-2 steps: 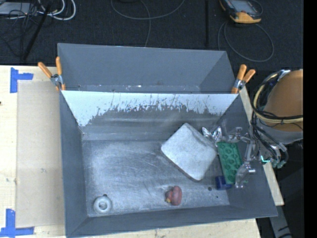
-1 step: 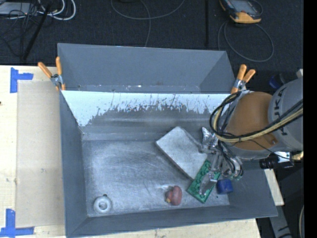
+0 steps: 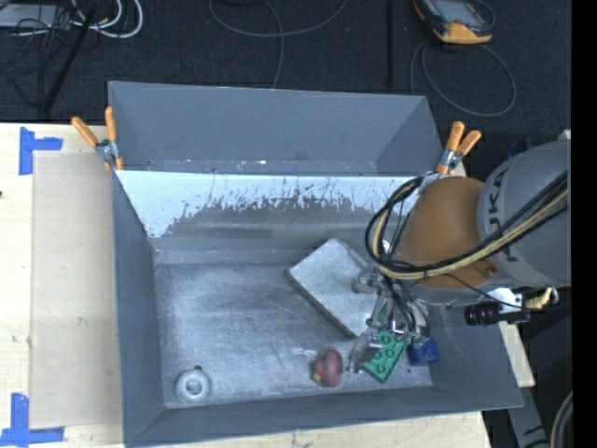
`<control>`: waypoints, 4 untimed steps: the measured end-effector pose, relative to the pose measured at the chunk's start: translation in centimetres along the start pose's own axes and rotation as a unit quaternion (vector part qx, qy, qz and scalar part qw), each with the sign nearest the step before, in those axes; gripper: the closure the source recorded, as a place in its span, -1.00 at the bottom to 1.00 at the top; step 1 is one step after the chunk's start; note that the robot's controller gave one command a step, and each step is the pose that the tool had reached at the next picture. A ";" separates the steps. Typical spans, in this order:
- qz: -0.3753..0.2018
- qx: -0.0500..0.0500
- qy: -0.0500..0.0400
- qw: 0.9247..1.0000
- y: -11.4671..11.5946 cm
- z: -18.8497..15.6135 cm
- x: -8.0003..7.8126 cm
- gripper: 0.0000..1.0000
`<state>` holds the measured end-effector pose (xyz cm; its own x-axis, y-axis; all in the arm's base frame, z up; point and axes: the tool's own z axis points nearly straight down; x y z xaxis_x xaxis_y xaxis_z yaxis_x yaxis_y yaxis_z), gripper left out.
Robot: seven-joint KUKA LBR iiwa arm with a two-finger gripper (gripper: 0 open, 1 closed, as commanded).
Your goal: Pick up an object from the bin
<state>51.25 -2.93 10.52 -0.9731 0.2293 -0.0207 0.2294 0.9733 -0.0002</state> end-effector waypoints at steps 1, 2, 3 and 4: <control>-0.264 -0.004 0.007 0.965 3.6 0.2 3.9 -1.00; -0.496 -0.004 -0.006 0.868 3.9 3.0 3.6 -1.00; -0.631 -0.006 0.001 0.776 4.1 3.3 4.3 -1.00; -0.631 -0.006 0.003 0.776 4.1 3.0 4.3 1.00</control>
Offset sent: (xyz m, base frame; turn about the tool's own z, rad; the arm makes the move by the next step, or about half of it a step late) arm -0.0319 0.0433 -0.0029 -0.5334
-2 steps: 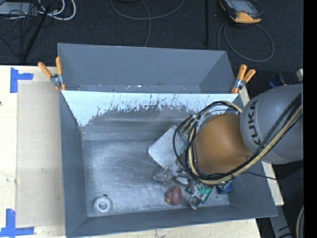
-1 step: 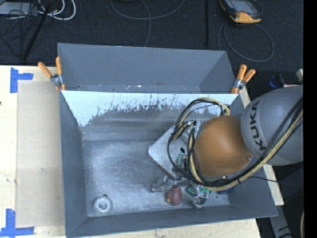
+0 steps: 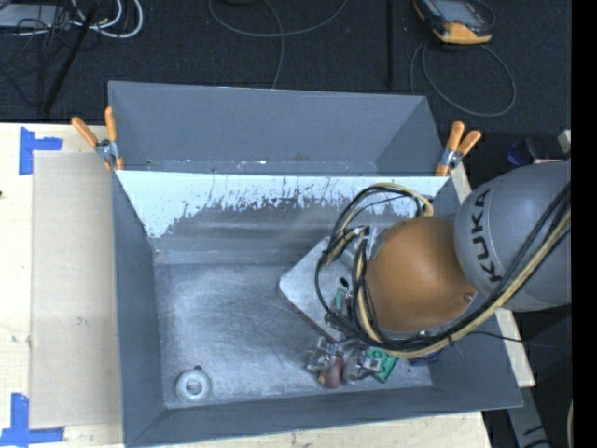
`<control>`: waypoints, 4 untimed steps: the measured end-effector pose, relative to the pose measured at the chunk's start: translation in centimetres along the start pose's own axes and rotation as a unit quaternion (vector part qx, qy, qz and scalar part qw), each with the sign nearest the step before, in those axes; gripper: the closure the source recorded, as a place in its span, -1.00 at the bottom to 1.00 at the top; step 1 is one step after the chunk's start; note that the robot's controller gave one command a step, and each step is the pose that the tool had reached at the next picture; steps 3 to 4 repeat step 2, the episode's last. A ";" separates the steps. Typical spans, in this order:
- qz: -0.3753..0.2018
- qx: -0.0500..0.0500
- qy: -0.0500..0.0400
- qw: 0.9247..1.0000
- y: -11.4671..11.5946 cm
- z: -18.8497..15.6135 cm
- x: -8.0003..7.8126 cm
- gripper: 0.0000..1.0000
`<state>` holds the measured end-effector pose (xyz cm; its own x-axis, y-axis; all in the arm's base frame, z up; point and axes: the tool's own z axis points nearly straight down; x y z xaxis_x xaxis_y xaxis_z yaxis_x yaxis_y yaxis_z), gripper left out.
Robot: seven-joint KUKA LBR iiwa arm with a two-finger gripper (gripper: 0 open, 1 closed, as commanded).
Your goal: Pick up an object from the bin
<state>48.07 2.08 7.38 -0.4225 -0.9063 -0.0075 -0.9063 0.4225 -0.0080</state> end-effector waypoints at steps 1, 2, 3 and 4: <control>0.001 -0.002 0.002 1.000 -0.1 -5.8 -0.2 1.00; 0.003 -0.002 0.002 1.000 -0.2 -11.9 -0.4 1.00; 0.003 -0.002 0.002 1.000 -0.2 -11.9 -0.4 1.00; 0.003 -0.002 0.002 1.000 -0.2 -11.9 -0.4 1.00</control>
Offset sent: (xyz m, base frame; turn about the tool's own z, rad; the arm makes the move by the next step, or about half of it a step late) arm -0.0001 -0.0001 0.0557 0.0000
